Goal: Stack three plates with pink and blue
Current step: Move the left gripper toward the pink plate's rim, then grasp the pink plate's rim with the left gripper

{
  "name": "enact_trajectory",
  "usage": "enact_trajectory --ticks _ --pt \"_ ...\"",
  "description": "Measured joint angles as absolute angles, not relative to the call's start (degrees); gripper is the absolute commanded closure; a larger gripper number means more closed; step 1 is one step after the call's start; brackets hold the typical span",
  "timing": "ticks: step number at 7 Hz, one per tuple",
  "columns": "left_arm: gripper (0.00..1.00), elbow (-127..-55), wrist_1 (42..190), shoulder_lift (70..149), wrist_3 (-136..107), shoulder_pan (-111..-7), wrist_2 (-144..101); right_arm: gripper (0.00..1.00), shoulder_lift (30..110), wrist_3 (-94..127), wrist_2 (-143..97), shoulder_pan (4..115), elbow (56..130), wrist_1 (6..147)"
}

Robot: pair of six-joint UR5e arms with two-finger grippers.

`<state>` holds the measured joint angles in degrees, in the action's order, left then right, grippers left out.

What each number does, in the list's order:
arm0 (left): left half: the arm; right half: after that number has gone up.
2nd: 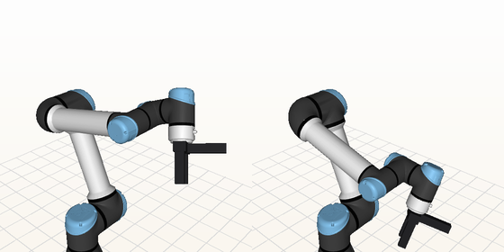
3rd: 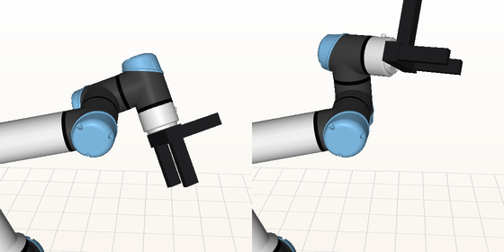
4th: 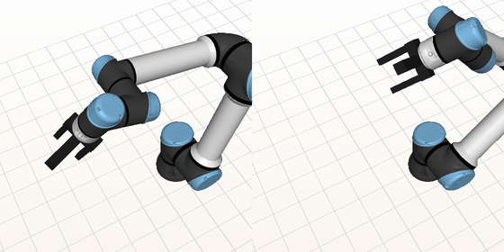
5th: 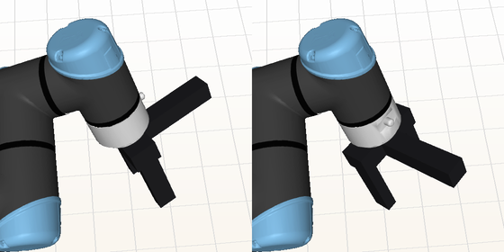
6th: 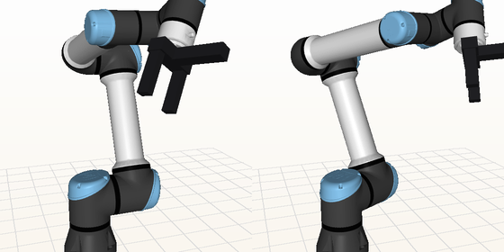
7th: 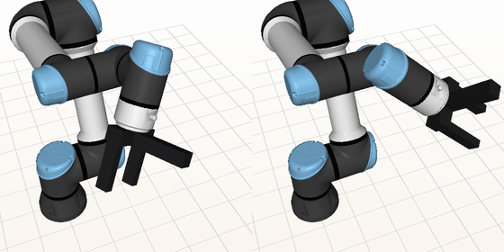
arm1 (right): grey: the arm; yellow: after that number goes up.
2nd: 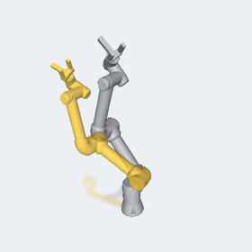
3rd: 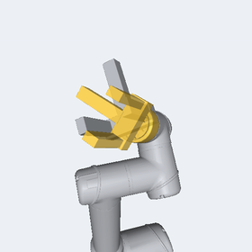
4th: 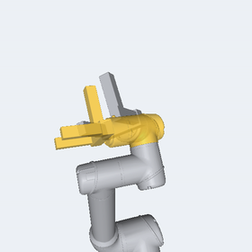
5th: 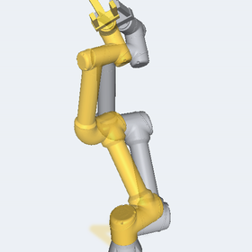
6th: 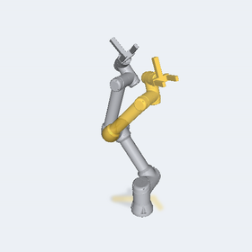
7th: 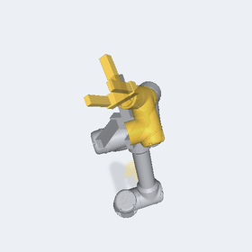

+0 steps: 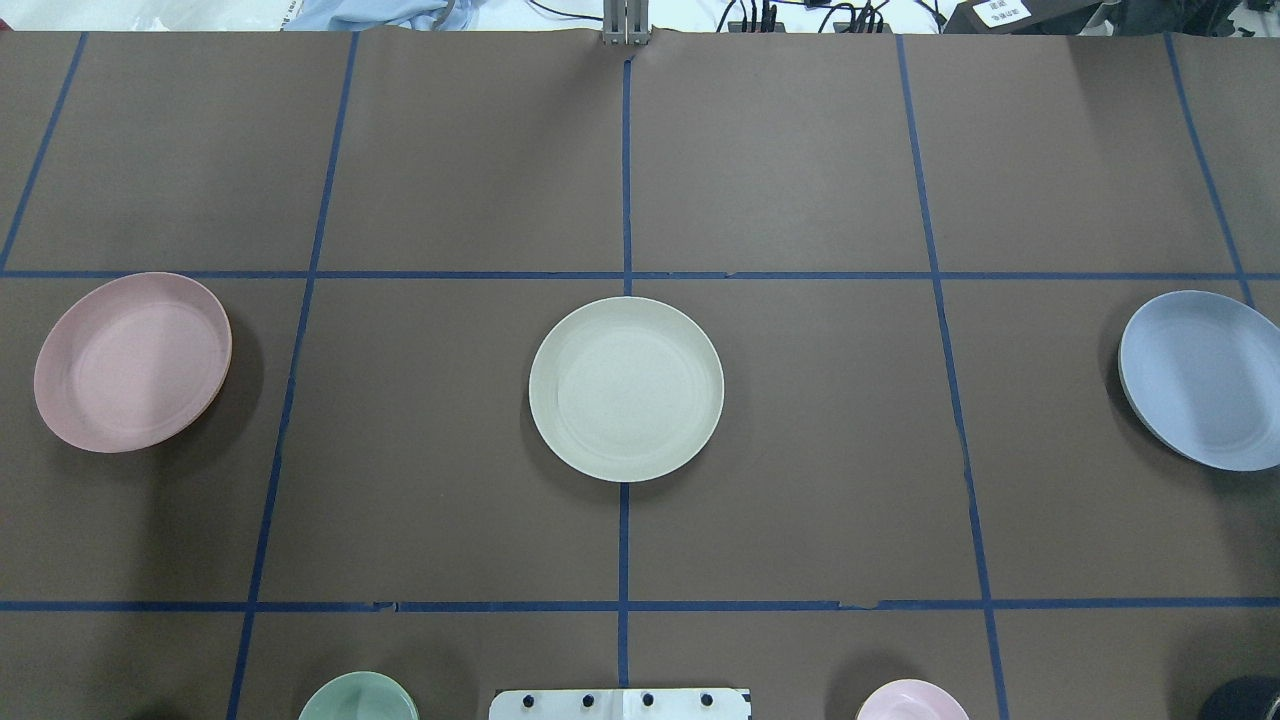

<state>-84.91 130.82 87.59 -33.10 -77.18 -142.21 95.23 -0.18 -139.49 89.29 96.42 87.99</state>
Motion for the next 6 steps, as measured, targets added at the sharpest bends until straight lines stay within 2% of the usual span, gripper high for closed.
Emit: enact_trajectory --ticks 3,4,5,6 --pt "0.01 -84.1 140.0 86.8 -45.9 -68.3 -131.9 0.0 95.3 -0.2 -139.2 89.1 95.6 87.6" --pt "0.07 -83.6 140.7 86.8 -46.5 -65.8 -129.2 0.0 95.3 -0.2 -139.2 89.0 95.5 87.6" --pt "0.14 -83.3 141.2 86.8 -46.7 -63.8 -127.9 0.0 95.3 -0.2 -139.1 88.9 95.5 87.6" --pt "0.37 -82.9 141.4 86.8 -46.7 -62.2 -127.2 0.0 95.3 -0.2 -139.1 88.7 95.5 87.6"
